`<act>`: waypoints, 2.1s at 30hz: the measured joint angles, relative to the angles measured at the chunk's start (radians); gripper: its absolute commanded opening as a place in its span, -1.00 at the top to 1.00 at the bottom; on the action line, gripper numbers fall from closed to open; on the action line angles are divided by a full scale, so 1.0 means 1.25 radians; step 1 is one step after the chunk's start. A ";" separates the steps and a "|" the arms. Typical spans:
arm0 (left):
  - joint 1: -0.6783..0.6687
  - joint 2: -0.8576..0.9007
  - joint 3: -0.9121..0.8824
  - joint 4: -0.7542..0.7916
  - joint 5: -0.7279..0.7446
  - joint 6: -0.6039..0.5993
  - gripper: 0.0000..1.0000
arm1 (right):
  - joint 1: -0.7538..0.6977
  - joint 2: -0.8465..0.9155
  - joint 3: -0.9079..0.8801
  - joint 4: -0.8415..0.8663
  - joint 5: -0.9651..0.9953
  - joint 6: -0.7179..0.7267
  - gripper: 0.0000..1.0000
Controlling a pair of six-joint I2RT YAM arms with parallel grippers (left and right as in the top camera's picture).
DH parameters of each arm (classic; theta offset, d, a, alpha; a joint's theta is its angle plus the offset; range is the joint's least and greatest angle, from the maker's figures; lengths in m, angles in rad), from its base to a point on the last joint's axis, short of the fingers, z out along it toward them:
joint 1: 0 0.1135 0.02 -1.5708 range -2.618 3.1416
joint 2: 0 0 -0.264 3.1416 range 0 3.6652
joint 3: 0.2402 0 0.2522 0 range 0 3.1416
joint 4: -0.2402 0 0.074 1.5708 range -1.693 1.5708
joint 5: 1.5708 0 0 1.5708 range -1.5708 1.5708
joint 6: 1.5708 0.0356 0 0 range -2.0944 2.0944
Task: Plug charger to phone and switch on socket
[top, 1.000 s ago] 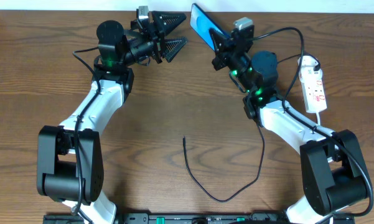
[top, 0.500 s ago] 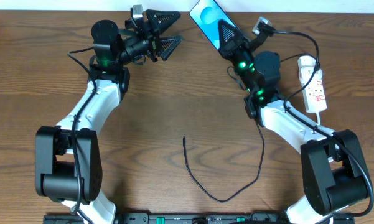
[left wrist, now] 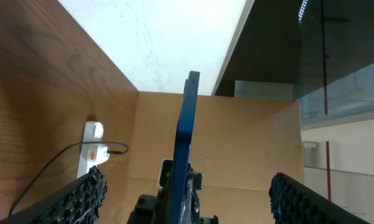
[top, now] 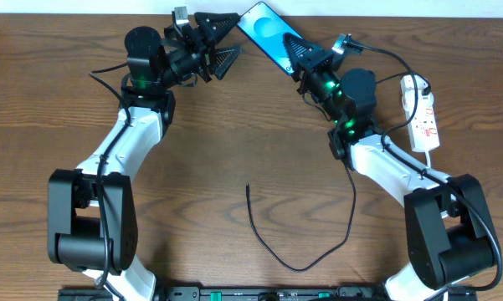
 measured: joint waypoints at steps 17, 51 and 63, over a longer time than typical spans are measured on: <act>-0.050 0.000 0.000 -0.003 -0.060 0.055 -0.71 | 0.040 0.000 0.000 -0.009 -0.054 0.131 0.97; -0.066 0.000 0.000 -0.077 -0.161 0.066 -0.31 | 0.067 0.000 0.000 -0.058 -0.025 0.083 0.97; -0.066 0.000 0.000 -0.077 -0.168 0.079 0.42 | 0.073 0.000 0.000 -0.058 -0.013 0.083 0.97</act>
